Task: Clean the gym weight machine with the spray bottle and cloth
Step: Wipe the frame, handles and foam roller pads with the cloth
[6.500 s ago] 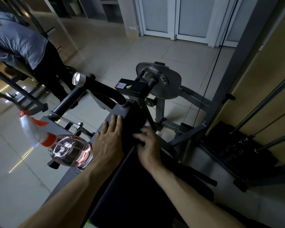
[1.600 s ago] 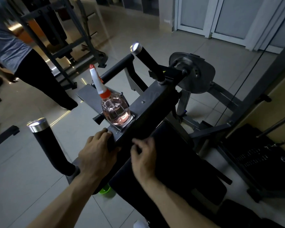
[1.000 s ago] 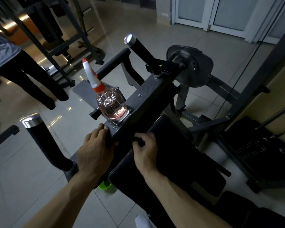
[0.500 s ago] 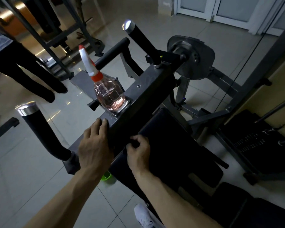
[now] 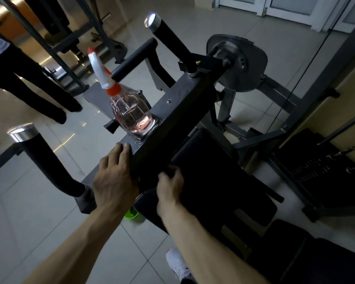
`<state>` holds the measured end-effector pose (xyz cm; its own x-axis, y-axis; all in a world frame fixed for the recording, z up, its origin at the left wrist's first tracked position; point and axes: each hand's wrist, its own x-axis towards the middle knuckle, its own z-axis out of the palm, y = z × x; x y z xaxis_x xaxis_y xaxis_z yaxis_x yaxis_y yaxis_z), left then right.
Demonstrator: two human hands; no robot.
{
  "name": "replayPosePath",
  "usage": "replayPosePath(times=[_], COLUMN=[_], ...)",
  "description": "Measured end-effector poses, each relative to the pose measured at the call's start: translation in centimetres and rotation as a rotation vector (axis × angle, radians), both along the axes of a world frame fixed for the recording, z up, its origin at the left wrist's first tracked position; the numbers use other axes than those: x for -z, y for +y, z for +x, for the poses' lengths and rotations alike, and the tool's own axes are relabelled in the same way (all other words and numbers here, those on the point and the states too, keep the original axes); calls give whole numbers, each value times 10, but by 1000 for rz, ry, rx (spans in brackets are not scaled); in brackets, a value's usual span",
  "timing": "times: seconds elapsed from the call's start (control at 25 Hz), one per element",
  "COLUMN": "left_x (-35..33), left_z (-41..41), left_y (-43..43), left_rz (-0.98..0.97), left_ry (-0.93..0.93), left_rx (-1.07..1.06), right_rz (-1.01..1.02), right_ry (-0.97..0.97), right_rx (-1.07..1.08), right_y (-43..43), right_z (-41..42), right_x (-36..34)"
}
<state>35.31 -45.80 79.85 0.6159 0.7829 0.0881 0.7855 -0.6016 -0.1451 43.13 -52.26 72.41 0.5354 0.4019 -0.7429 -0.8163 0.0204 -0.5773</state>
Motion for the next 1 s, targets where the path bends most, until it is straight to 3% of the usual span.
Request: replayPosePath(times=[0.12, 0.36, 0.48, 0.64, 0.68, 0.8, 0.92, 1.0], left_x=[-3, -2, 1, -2, -4, -6, -4, -4], left_z=[-2, -6, -6, -12, -17, -37, -64, -80], left_y=[-2, 2, 3, 9, 10, 9, 7, 5], left_rz=[-19, -17, -6, -29, -61, -177, -229, -209], left_ry=[-27, -32, -41, -40, -50, -99, -175, -198], left_rx=[15, 30, 46, 108, 131, 189, 269, 309], right_rz=[15, -71, -128, 108, 109, -136, -219, -295], right_ry=[-47, -225, -309, -175, -240, -599, -608, -745], right_rx=[-99, 186, 110, -23, -50, -12, 34, -24], right_y=[-4, 17, 14, -8, -11, 9, 32, 34], right_z=[-7, 101, 43, -46, -42, 29, 78, 49], right_x=[8, -20, -13, -4, -5, -10, -32, -31])
